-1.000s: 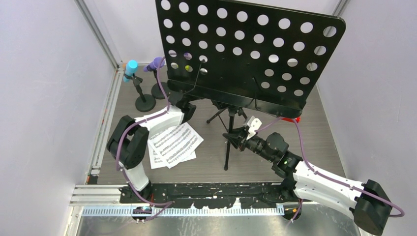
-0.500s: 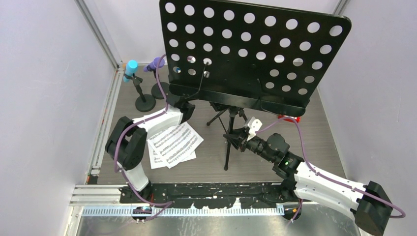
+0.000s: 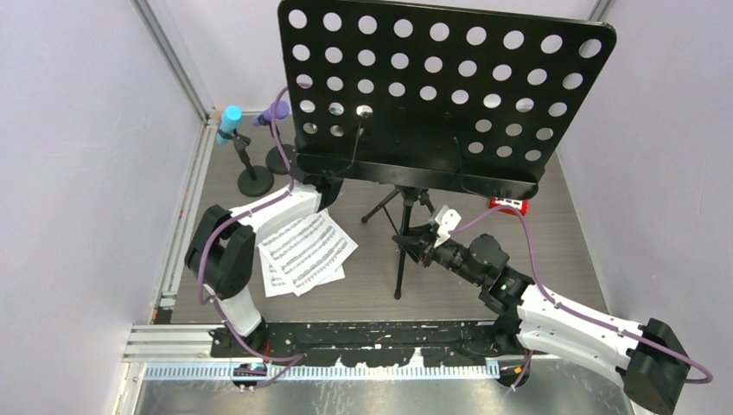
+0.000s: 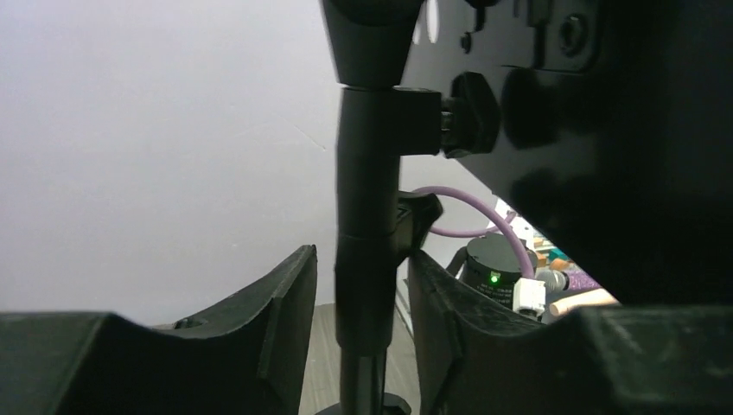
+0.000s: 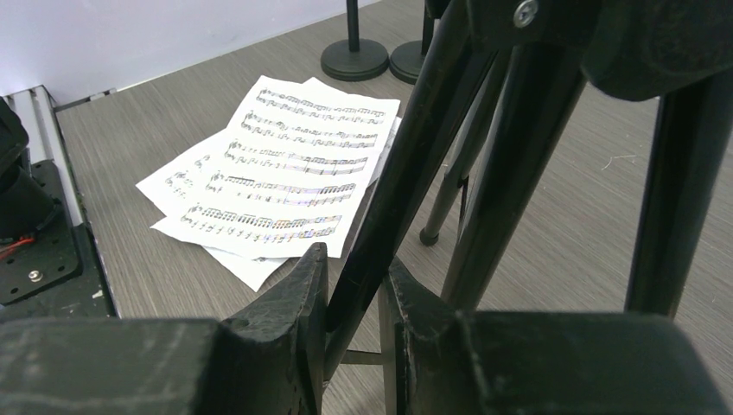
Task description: Pack up the instrument practice props
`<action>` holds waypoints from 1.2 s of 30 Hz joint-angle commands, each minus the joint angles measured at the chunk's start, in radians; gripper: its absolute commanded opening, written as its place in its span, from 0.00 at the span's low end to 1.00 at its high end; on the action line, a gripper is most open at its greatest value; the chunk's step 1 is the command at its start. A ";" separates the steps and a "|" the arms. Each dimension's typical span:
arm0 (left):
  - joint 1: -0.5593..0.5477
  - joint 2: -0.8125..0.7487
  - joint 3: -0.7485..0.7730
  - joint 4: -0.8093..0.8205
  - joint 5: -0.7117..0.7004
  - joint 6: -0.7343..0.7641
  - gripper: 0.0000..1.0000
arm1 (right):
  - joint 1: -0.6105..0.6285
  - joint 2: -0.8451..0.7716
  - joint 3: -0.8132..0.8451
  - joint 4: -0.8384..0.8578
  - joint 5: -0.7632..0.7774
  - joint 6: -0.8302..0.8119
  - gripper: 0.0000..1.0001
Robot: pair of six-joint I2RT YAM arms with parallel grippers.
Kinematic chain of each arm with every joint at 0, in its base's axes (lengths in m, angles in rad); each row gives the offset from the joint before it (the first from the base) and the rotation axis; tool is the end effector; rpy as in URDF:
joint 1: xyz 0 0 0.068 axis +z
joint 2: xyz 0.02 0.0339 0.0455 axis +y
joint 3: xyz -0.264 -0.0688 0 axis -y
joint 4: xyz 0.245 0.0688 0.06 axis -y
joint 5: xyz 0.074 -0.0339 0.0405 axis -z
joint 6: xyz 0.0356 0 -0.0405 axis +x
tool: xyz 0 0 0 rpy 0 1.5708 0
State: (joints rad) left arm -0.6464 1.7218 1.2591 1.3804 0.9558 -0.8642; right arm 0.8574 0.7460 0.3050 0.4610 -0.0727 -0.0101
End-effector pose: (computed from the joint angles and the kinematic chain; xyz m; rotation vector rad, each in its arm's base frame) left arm 0.2724 -0.2420 0.3939 0.9677 0.7954 -1.6460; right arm 0.1177 0.1399 0.2446 -0.7243 1.4229 0.7220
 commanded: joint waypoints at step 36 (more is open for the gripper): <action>0.010 0.064 0.099 0.045 -0.009 -0.108 0.00 | -0.001 -0.161 0.086 -0.156 0.276 -0.305 0.65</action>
State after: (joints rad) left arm -0.6346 1.7771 1.3136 1.4223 1.0046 -0.9127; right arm 0.8516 0.6678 0.4118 0.2401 0.1425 -0.4194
